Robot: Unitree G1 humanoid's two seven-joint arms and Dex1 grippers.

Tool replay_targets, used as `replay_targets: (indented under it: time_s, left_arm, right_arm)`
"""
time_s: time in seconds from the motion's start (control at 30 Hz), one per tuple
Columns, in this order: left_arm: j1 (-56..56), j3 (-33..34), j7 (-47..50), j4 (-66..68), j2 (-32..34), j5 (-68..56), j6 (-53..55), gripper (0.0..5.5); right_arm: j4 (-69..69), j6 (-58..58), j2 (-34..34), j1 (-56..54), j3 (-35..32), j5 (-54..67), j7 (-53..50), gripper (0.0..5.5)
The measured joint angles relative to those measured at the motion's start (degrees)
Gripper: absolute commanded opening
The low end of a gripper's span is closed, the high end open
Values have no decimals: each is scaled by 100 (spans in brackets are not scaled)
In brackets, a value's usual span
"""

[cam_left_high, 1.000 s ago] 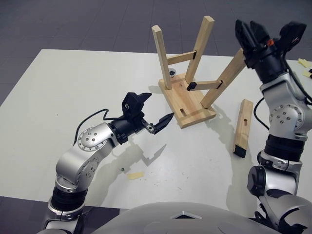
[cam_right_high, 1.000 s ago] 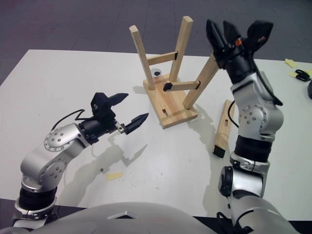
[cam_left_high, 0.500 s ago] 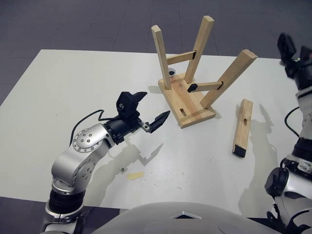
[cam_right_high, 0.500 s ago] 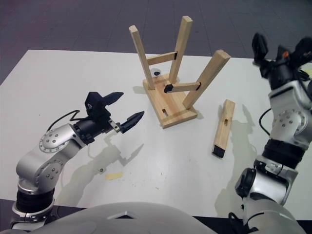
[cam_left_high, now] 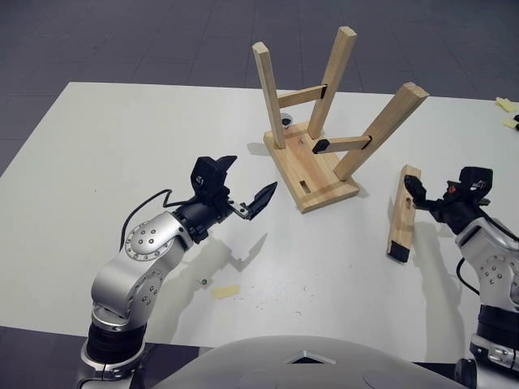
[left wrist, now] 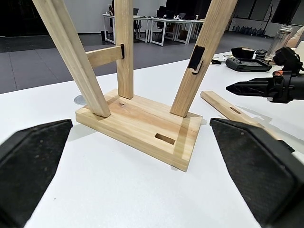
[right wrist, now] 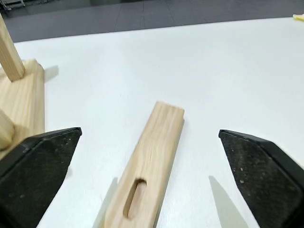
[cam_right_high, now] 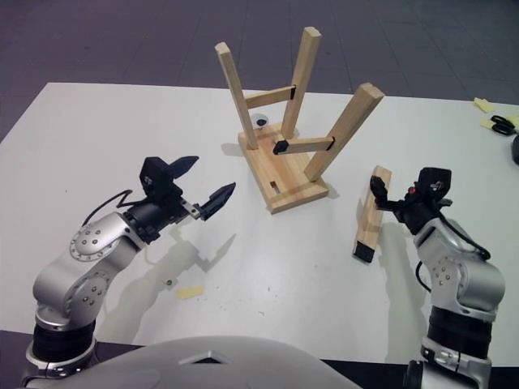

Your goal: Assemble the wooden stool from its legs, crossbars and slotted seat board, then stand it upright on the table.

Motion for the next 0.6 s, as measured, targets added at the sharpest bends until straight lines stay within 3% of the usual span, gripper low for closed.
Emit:
replay_targets:
  time_s: [0.23, 0.37, 0.6]
  left_arm:
    - [37, -80, 122, -75, -50, 105, -17, 540]
    - [71, -80, 176, -170, -75, 114, -23, 540]
    - [227, -229, 318, -244, -208, 211, -27, 540]
  right_arm:
    - [-503, 1065, 62, 140, 160, 13, -243, 538]
    - [-685, 1898, -162, 300, 350, -93, -257, 475]
    - [-746, 1941, -587, 292, 692, -437, 119, 363]
